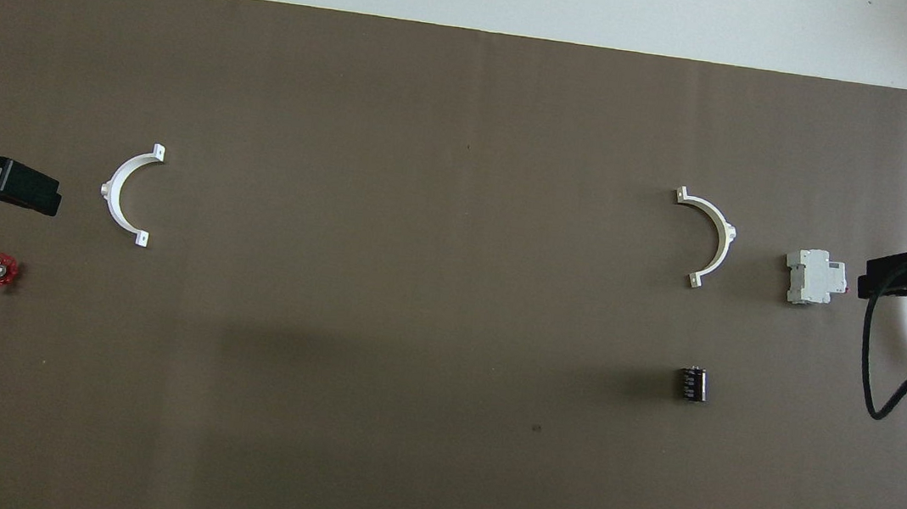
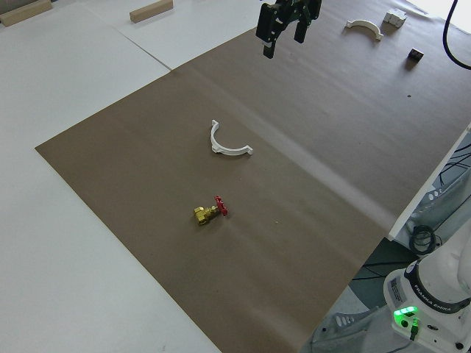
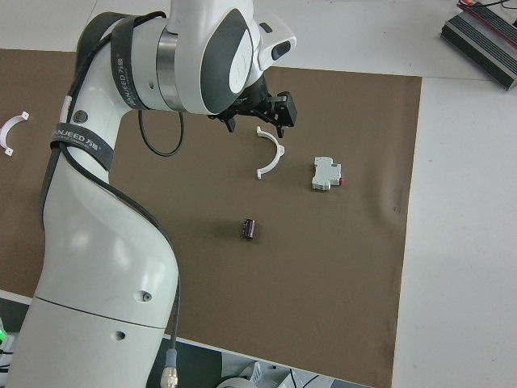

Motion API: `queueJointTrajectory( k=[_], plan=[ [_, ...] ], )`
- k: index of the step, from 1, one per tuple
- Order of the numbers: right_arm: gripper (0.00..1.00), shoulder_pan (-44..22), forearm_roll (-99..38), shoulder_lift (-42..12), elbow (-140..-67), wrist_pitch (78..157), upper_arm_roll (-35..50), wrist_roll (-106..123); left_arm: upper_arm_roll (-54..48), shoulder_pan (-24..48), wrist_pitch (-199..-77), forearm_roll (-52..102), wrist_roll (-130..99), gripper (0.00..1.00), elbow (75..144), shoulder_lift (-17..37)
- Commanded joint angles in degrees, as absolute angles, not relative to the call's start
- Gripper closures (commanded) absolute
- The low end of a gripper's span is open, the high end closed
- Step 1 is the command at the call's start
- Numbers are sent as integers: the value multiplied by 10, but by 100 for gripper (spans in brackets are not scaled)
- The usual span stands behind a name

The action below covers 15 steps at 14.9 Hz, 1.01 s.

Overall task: Assemble drain pipe with both arms
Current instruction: 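Reach the right gripper to the white half-ring farther from the robot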

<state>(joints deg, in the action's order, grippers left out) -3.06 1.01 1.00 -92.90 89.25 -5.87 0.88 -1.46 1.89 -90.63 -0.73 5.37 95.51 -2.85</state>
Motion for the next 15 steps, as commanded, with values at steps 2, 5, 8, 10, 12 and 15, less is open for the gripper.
queueJointTrajectory(
  k=[2,5,8,10,12,15],
  plan=[
    [0,-30,5,19,-938,912,-58,19,-16,15,-896,-2,49,0,943,-23],
    [0,-33,4,36,-998,981,-58,20,-16,15,-896,-2,48,0,943,-23],
    [0,-33,-3,-7,-1033,1060,-58,46,-16,15,-894,-2,48,0,943,-23],
    [0,-33,-38,-64,-1033,1120,-58,80,-16,15,-895,-2,48,0,943,-23],
    [0,-33,-45,-113,-1034,1182,-58,116,-16,15,-895,-2,48,0,943,-23],
    [0,-33,-54,-167,-1041,1250,-55,204,-16,15,-896,-2,48,0,944,-22]
  ],
)
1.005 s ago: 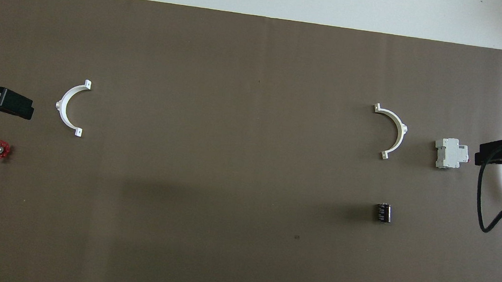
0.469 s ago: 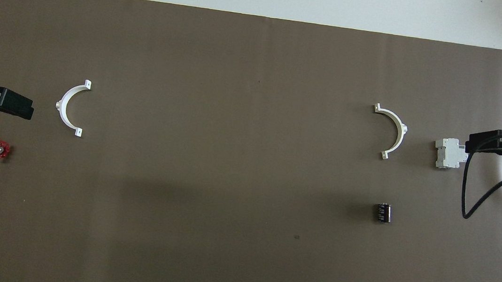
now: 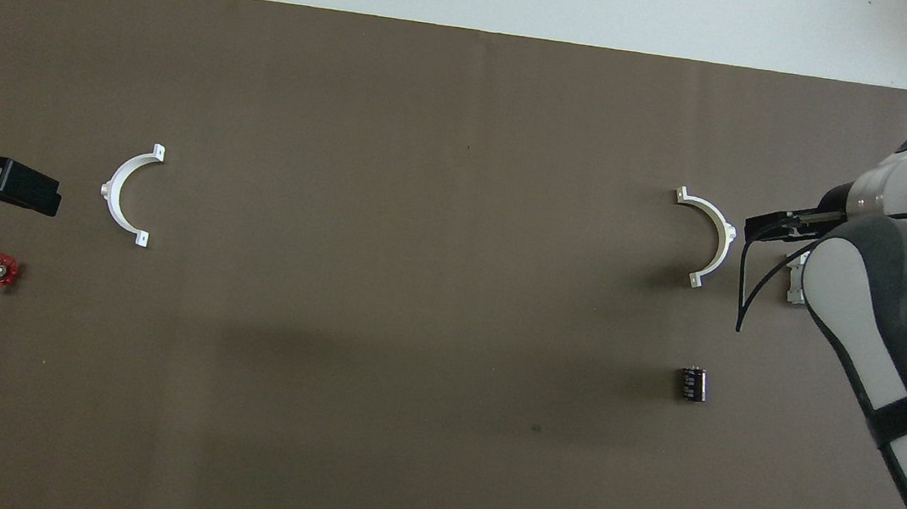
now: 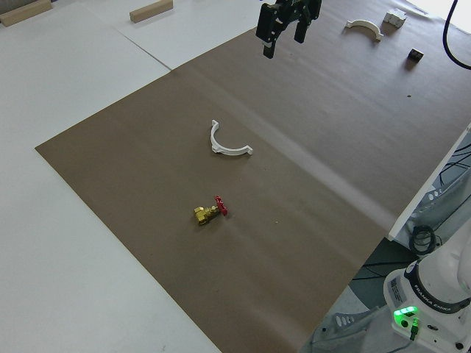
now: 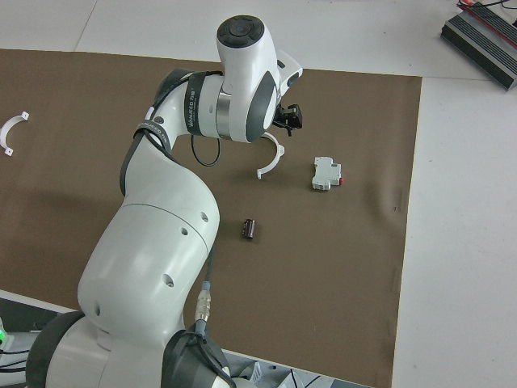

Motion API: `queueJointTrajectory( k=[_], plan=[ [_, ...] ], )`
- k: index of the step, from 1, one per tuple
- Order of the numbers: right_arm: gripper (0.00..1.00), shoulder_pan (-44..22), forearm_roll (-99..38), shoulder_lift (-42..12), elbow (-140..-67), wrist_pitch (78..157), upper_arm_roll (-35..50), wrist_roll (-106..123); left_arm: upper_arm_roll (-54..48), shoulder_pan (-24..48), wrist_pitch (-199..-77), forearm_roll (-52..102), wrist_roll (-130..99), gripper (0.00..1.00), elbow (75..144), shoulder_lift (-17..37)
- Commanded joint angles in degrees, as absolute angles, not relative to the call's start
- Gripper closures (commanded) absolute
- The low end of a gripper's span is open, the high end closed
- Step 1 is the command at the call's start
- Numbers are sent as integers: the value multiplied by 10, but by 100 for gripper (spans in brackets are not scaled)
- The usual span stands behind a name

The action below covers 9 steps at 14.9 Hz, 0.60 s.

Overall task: Assemble drain pipe with both arms
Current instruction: 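Reach the right gripper to the white half-ring farther from the robot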

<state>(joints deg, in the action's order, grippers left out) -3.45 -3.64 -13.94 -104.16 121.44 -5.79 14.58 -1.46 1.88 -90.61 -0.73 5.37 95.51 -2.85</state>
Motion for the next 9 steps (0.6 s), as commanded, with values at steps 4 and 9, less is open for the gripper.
queueJointTrajectory(
  k=[4,9],
  plan=[
    [0,-27,-84,-220,-1067,1338,-54,282,-16,15,-897,-2,48,0,944,-22],
    [6,-28,-96,-250,-1070,1376,-54,336,-16,13,-899,-2,48,0,944,-21]
  ],
)
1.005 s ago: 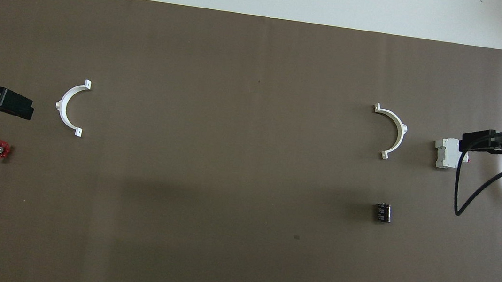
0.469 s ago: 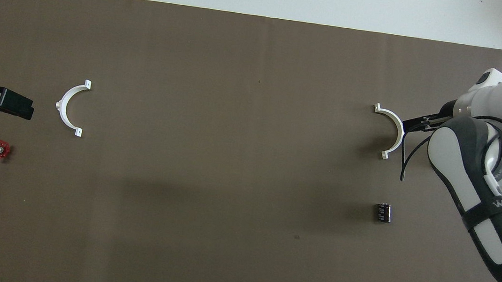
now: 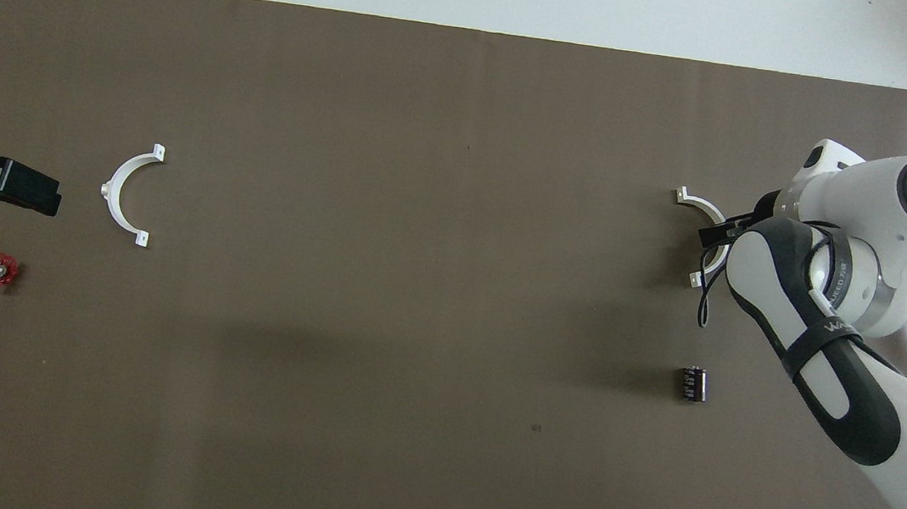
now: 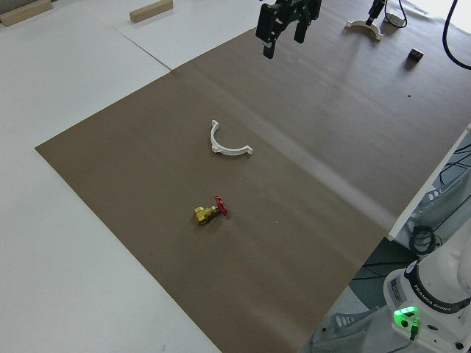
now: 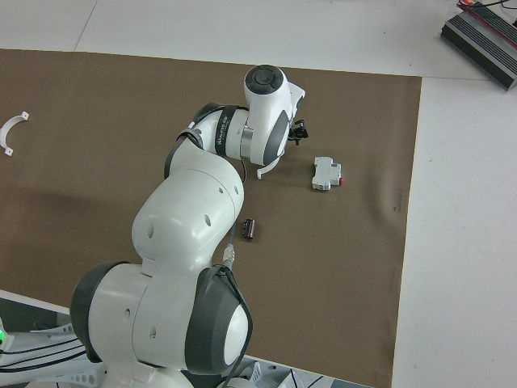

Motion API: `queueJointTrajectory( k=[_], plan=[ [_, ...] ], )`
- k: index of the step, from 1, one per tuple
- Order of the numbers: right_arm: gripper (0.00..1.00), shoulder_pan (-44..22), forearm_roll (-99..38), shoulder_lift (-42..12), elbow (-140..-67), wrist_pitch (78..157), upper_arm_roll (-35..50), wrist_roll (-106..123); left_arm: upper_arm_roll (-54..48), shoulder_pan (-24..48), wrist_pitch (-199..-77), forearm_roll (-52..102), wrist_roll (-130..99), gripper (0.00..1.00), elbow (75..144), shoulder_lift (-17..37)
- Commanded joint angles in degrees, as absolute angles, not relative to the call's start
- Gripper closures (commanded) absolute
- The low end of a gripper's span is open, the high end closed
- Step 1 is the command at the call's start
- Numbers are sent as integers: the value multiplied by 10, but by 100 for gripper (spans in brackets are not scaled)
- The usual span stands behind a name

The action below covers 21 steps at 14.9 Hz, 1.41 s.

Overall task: Assemble drain pipe with both arms
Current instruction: 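Grasp the half-ring with the right gripper and carry it toward center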

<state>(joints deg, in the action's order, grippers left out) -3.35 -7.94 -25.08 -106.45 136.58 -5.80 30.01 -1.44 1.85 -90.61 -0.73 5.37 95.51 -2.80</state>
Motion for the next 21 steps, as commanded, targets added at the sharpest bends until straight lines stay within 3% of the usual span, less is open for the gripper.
queueJointTrajectory(
  k=[1,2,3,4,5,10,13,21],
  plan=[
    [13,-27,-96,-251,-1070,1376,-54,344,-16,13,-899,-2,48,0,944,-21],
    [26,-26,-96,-251,-1071,1376,-55,349,-16,13,-899,-2,48,0,944,-21],
    [45,-25,-96,-250,-1073,1376,-55,353,-16,13,-899,-2,48,0,944,-21],
    [89,-26,-96,-250,-1076,1376,-55,352,-16,13,-899,-2,48,0,944,-21],
    [100,-28,-97,-250,-1077,1375,-55,344,-16,13,-899,-2,48,0,944,-21],
    [100,-28,-96,-250,-1062,1368,-55,315,-16,13,-900,-2,48,0,944,-21],
    [100,-44,-89,-238,-1026,1318,-53,234,-16,11,-900,-2,48,0,944,-20],
    [100,-223,-85,-239,-986,1301,-53,-117,-16,10,-900,-2,48,0,945,-20]
  ],
)
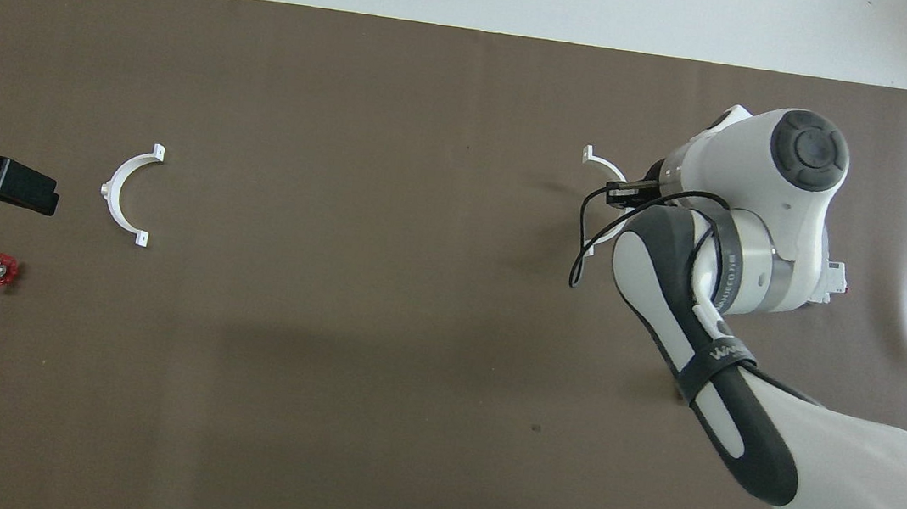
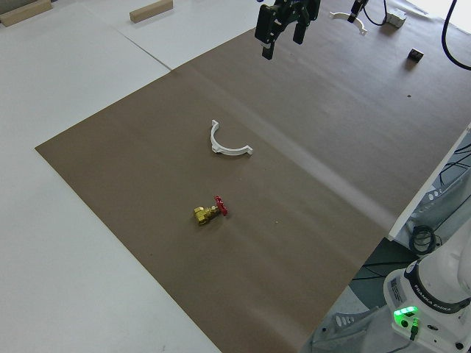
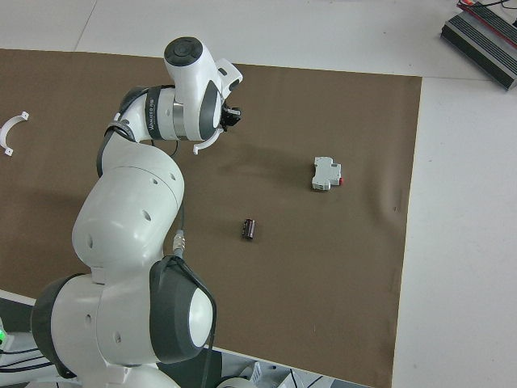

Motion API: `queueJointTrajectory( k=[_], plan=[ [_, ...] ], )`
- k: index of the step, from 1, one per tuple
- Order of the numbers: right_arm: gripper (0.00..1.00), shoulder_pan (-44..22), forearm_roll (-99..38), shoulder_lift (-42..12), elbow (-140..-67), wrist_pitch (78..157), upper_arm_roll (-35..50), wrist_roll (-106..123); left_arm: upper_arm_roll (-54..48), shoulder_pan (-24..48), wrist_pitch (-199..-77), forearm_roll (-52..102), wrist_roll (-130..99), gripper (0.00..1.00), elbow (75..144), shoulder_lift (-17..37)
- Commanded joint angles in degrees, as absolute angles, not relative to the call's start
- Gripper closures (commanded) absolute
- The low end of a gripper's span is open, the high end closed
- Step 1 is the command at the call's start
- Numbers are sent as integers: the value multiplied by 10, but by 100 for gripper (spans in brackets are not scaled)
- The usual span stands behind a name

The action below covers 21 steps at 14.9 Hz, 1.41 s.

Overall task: Assemble drain pipe with both arms
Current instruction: 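Grasp the half-ring with the right gripper and carry it toward center, then lower the half-ring onto the table and open the right gripper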

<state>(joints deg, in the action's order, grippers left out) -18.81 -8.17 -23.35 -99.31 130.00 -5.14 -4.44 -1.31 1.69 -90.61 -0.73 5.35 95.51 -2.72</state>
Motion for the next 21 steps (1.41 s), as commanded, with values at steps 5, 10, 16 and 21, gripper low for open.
queueJointTrajectory(
  k=[5,10,16,21],
  plan=[
    [100,-307,-83,-279,-954,1306,-54,-241,-16,10,-900,-2,48,0,945,-20],
    [100,-345,-41,-294,-962,1335,-54,-302,-16,11,-899,-2,48,0,944,-21],
    [100,-357,-28,-304,-972,1361,-54,-302,-16,11,-899,-2,48,0,945,-21],
    [100,-363,-22,-304,-988,1380,-53,-297,-17,11,-900,-2,49,0,945,-21]
  ],
)
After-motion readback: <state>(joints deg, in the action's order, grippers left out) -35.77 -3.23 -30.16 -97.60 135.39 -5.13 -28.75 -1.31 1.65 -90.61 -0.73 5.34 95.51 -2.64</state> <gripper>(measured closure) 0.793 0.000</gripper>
